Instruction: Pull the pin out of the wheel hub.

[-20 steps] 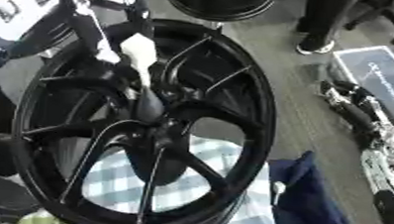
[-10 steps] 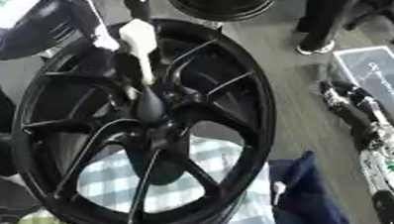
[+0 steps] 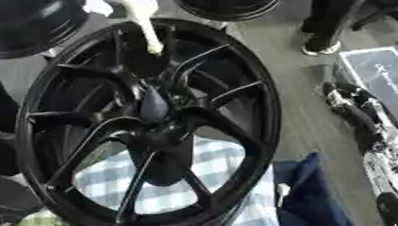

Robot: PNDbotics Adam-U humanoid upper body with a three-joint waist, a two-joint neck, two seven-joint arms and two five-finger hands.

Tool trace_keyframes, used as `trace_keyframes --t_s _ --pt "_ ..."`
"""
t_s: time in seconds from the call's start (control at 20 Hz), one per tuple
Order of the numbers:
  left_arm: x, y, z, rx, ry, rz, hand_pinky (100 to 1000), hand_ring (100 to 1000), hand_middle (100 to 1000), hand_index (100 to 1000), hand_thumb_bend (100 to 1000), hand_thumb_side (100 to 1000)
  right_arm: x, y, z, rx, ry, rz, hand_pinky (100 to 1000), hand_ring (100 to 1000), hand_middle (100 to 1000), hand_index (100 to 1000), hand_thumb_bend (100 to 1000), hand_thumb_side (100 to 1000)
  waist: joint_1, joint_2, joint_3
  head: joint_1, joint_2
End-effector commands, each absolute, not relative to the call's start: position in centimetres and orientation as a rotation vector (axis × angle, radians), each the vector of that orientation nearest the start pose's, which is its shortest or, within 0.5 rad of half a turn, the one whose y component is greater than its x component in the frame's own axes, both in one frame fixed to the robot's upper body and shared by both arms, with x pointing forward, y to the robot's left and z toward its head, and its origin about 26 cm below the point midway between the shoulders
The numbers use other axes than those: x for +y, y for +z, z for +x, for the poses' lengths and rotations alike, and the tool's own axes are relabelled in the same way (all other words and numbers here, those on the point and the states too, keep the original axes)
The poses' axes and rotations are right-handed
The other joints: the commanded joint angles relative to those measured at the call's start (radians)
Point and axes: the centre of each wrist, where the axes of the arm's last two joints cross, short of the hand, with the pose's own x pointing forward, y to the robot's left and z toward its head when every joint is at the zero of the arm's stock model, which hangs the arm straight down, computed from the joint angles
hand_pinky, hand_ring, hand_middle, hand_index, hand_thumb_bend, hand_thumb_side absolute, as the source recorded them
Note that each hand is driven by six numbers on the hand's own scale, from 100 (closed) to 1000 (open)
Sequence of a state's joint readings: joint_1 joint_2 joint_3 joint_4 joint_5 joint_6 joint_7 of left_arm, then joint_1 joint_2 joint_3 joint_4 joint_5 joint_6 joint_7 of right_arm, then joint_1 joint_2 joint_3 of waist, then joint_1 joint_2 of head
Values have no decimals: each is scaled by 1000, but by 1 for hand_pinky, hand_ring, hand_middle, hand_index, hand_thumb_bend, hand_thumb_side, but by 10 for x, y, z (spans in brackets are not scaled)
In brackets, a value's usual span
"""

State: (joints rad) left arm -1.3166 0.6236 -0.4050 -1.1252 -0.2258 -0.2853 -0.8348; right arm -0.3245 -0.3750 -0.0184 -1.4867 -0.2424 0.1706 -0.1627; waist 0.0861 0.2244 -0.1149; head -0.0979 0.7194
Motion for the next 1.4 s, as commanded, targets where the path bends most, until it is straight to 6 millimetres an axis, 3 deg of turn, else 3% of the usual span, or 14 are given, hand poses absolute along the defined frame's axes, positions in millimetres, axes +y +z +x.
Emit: trace_keyframes --t_s 0.05,0.4,0.75,0.8,0.85,1.0,1.1,1.25,1.3,1.4 --pt "255 421 427 -1670 -2001 526 793 671 538 365 208 100 -328 107 356 -1674 -4 -238 857 775 719 800 324 375 -8 -22 8 -10 2" --pt "341 422 385 -1648 -1810 604 792 665 534 365 218 100 -339 110 353 -1681 -30 -279 858 776 720 801 324 372 -13 -27 45 -25 8" --pt "434 397 342 -1536 -1546 644 791 657 532 368 197 100 -347 114 352 -1691 -53 -311 858 776 720 801 323 369 -18 -28 79 -39 8" --pt "446 391 336 -1526 -1498 652 791 656 534 369 358 100 -349 115 351 -1693 -58 -317 858 776 720 801 309 383 -18 -27 82 -41 7" --pt "456 385 332 -1518 -1453 661 791 655 533 372 194 100 -350 115 351 -1694 -63 -324 858 776 720 801 323 369 -19 -26 86 -43 8" --pt "479 365 324 -1495 -1357 663 791 654 538 389 193 100 -354 116 349 -1696 -78 -339 858 776 720 802 323 369 -21 -25 96 -46 11" --pt "489 350 322 -1469 -1320 649 796 661 555 425 227 100 -355 118 349 -1699 -86 -345 858 776 720 801 322 368 -24 -25 101 -47 12" --pt "497 334 320 -1443 -1290 634 834 735 665 643 329 100 -356 119 350 -1705 -91 -346 858 776 720 801 322 367 -29 -25 104 -49 12" --pt "498 331 319 -1437 -1285 636 853 774 725 747 392 149 -356 119 350 -1706 -92 -346 858 776 720 801 322 367 -31 -25 105 -49 11" --pt "501 327 318 -1428 -1272 653 868 808 766 822 485 319 -355 119 349 -1704 -95 -345 858 776 720 801 322 368 -34 -26 106 -49 7"
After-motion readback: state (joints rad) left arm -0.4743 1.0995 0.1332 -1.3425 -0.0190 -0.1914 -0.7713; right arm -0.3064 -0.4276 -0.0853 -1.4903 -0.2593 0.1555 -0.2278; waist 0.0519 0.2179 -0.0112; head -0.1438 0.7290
